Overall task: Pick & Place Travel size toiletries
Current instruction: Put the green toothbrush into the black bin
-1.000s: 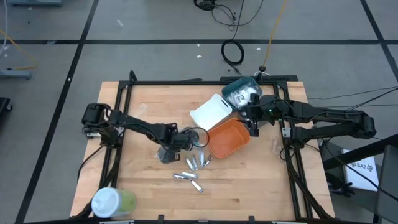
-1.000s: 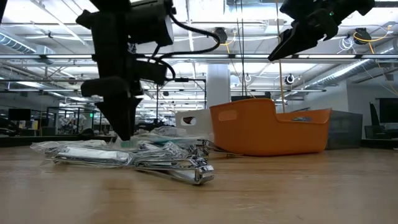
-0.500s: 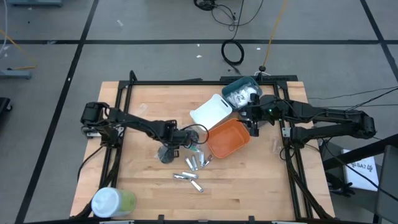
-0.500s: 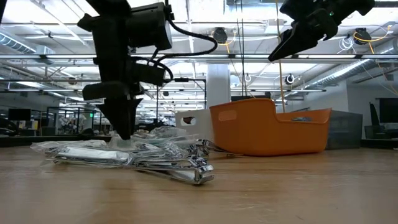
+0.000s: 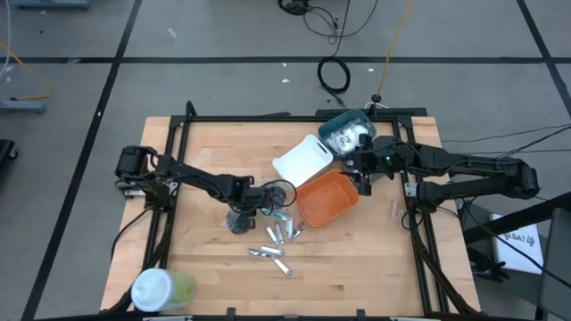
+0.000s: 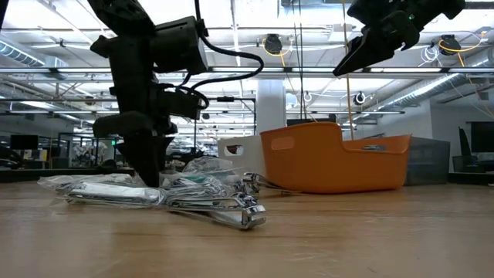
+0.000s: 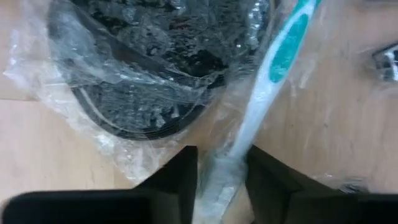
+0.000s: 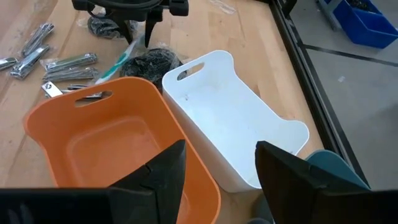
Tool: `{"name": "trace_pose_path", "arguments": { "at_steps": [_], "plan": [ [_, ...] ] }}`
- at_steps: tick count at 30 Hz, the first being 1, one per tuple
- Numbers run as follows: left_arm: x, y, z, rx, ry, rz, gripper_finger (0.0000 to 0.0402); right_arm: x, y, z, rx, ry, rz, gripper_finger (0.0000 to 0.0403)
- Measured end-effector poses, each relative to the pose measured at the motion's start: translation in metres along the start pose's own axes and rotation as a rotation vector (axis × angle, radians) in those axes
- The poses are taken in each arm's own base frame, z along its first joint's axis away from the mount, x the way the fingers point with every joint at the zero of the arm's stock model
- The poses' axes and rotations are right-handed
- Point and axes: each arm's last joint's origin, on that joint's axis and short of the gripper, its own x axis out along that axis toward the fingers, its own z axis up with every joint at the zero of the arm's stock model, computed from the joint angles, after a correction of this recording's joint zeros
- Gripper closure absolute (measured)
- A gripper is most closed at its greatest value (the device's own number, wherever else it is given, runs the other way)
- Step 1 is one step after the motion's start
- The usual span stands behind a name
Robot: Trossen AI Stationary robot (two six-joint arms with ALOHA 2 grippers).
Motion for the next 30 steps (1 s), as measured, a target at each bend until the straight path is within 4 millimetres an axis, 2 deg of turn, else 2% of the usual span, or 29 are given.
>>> {"name": "trace_pose_path", "arguments": {
  "at_steps": [4,7,12,16,20,25,30],
  "plan": [
    [-0.005,-0.001,-0.003,-0.026,0.021,-0.062,0.0367,0.0,0.0,0.0,0.003,0.0,0.0,0.0222],
    [-0.015,-0.002,-0.005,-0.081,0.06,-0.051,0.0367,0.001,0.0,0.0,0.004,0.003,0.001,0.0222],
    [-0.048,-0.009,0.004,-0.058,0.035,0.091,0.0366,0.014,0.004,0.0,-0.003,0.025,0.026,0.0222],
    [-0.08,-0.013,0.028,0.0,-0.076,0.206,0.0366,0.033,0.013,0.002,-0.034,0.042,0.063,0.0222],
    [-0.102,-0.008,0.053,0.059,-0.16,0.303,0.0366,0.046,0.023,0.007,-0.12,0.008,0.095,0.0222],
    [-0.111,0.003,0.075,0.103,-0.188,0.353,0.0366,0.051,0.035,0.016,-0.14,-0.067,0.119,0.0219],
    [-0.104,0.014,0.093,0.131,-0.169,0.371,0.0366,0.05,0.042,0.019,-0.151,-0.086,0.104,0.0204]
  ]
}}
